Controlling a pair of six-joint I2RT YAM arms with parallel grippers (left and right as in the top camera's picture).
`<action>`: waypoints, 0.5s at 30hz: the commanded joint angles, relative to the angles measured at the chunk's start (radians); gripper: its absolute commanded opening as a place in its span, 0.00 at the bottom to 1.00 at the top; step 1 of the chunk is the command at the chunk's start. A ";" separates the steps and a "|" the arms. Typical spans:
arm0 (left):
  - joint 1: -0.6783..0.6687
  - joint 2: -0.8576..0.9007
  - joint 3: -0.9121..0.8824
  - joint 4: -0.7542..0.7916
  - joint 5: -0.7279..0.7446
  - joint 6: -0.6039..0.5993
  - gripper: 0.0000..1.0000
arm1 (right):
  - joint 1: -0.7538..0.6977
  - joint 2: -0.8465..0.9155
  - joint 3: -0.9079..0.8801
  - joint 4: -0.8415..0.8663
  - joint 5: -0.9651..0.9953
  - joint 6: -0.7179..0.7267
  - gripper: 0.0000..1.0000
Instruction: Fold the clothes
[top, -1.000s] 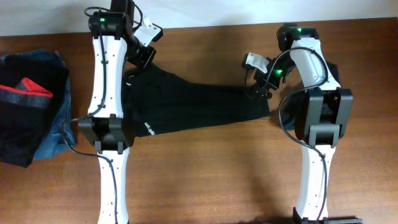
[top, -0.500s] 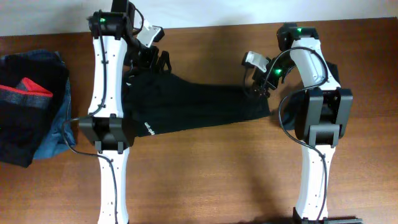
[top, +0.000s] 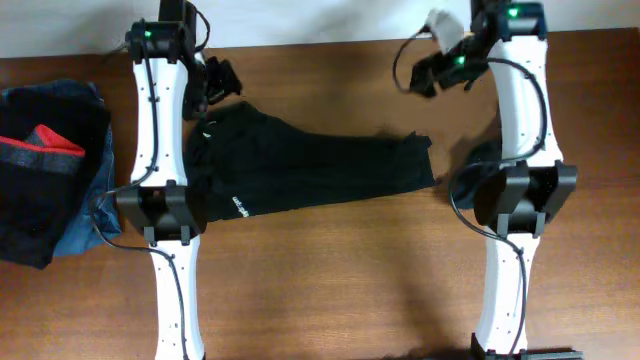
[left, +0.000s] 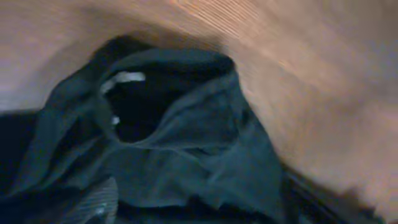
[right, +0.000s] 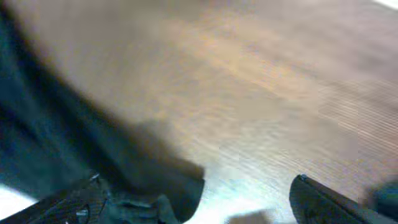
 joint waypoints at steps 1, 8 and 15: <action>-0.019 0.023 -0.008 0.025 -0.086 -0.384 0.81 | 0.005 -0.032 0.064 -0.003 0.082 0.294 0.99; -0.058 0.032 -0.008 0.103 -0.072 -0.555 0.99 | 0.005 -0.032 0.060 -0.082 0.083 0.322 0.99; -0.061 0.040 -0.008 0.089 -0.129 -0.645 0.93 | 0.006 -0.032 0.060 -0.089 0.082 0.323 0.99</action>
